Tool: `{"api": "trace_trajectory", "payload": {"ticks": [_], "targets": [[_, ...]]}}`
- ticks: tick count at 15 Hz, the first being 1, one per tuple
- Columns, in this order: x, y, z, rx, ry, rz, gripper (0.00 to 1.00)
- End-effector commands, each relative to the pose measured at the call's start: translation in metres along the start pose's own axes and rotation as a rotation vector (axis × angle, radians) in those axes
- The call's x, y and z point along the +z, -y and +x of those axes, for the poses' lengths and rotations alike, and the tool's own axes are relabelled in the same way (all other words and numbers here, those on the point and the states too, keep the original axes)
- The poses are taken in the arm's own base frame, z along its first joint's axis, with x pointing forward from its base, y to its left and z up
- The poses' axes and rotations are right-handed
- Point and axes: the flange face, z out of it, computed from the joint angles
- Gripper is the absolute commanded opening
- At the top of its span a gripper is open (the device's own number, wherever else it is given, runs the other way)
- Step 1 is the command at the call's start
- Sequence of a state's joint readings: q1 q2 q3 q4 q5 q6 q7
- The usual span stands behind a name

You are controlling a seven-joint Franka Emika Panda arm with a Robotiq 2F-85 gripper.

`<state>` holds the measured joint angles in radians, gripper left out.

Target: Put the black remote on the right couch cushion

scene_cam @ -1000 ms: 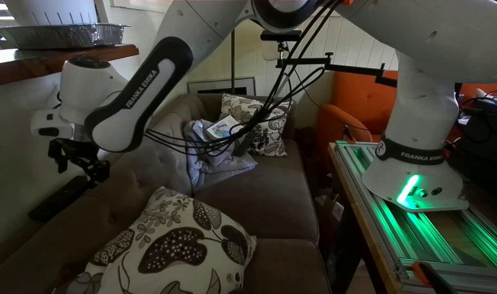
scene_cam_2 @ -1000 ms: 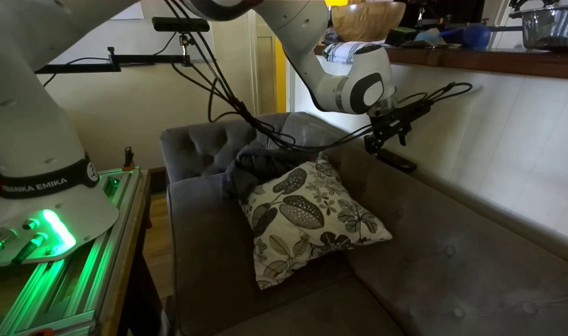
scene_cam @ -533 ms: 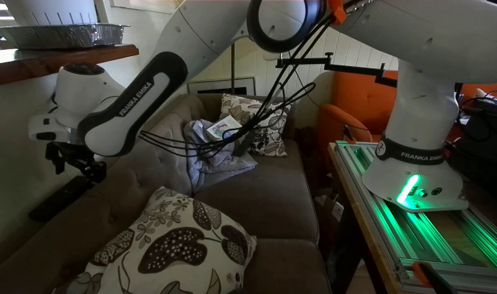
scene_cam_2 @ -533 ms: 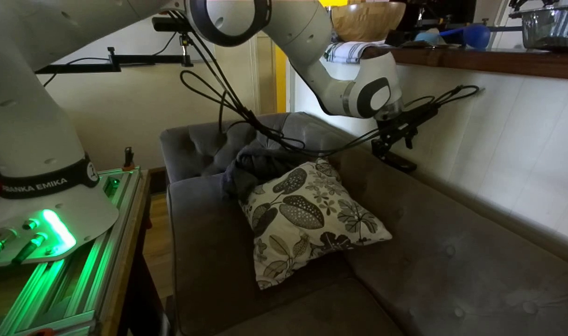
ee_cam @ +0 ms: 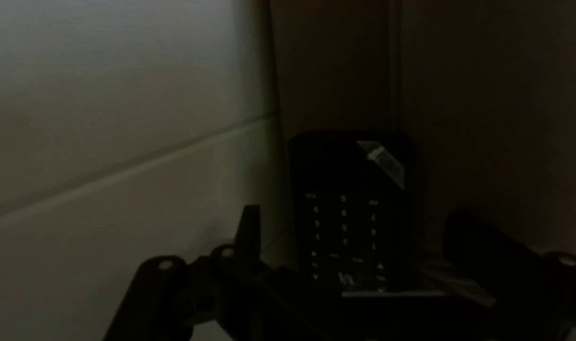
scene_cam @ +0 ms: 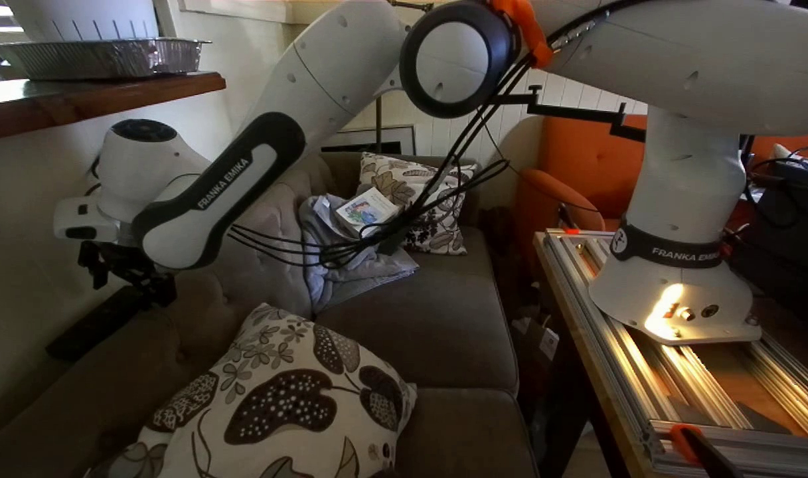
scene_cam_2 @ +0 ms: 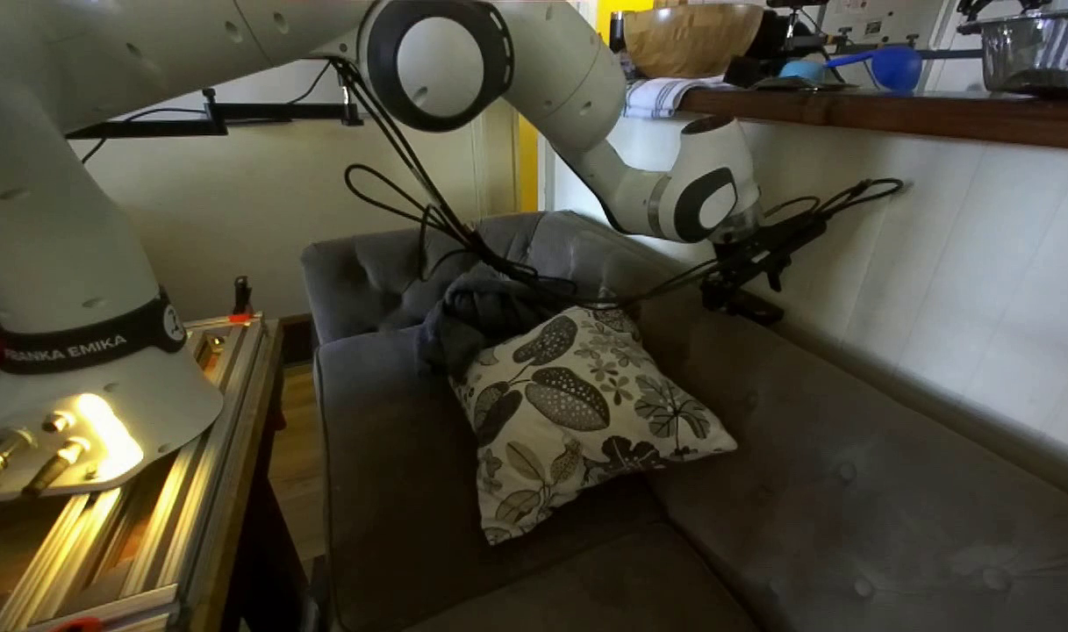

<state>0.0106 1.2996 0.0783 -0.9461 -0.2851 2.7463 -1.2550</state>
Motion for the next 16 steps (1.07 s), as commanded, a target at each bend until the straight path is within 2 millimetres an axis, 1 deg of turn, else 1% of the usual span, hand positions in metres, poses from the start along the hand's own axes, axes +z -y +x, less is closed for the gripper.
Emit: {"api": "trace_trajectory", "payload": {"ticks": [1,9,10,11,12,14,15,16], "targets": [[0.006,-0.007,-0.002,0.017,-0.020,-0.038,1.00],[0.011,-0.005,-0.002,0.006,-0.036,-0.013,1.00],[0.012,-0.005,-0.001,0.002,-0.038,-0.009,0.99],[0.014,-0.004,-0.001,0.000,-0.041,-0.002,0.86],[0.014,-0.003,-0.001,-0.003,-0.043,0.002,0.77],[0.016,-0.001,0.000,-0.007,-0.046,0.012,0.65],[0.017,0.000,0.001,-0.010,-0.047,0.019,0.62],[0.017,0.001,0.001,-0.013,-0.047,0.024,0.53]]}}
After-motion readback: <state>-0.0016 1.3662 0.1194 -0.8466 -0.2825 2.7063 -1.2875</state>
